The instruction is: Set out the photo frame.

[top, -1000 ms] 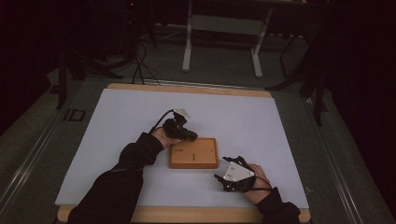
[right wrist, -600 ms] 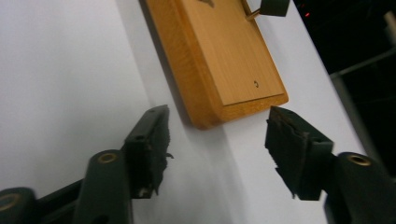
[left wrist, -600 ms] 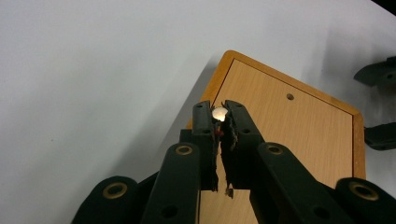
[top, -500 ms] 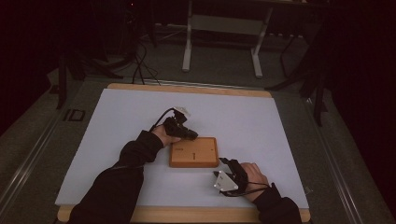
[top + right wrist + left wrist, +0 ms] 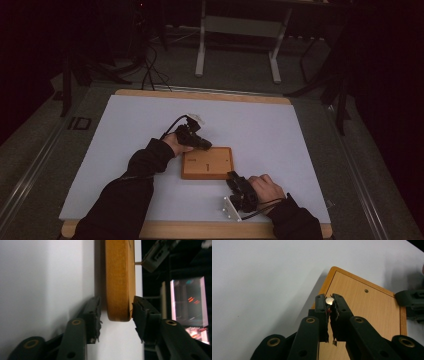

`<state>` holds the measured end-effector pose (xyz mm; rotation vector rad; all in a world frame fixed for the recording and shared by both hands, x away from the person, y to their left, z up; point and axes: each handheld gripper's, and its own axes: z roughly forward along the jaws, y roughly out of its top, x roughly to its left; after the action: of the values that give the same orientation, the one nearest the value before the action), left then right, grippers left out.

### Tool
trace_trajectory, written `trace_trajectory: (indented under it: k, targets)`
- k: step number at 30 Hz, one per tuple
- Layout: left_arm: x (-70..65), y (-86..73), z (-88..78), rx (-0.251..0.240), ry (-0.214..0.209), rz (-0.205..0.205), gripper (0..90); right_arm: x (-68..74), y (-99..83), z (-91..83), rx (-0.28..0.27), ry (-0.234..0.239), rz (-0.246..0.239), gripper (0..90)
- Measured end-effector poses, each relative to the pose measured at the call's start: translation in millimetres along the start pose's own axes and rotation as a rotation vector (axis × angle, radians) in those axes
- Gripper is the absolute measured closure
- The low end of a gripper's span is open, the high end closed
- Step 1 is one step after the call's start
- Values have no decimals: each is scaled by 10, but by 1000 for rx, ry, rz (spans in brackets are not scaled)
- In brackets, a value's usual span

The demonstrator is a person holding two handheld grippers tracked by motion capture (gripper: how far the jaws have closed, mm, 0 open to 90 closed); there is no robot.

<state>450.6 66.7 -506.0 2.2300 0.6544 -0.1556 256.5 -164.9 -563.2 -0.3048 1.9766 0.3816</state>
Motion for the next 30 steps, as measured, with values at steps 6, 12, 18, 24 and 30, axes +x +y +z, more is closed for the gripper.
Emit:
trace_trajectory:
  k: [6, 12, 18, 24, 30]
  targets:
    - [-3, 2, 2, 2, 2, -1, 847, 76, 28, 21, 11, -49, -92, 624]
    - [4, 2, 2, 0, 1, -5, 847, 117, 64, 64, 44, -108, -130, 677]
    - [-27, 5, 3, 3, 20, 9, 845, 109, 66, 66, 49, -95, -123, 684]
    - [-65, 18, 2, 7, 52, 38, 840, 84, 59, 57, 32, -80, -118, 685]
    - [-131, 39, -74, -33, 81, 70, 647, 57, 63, 43, 23, -65, -107, 685]
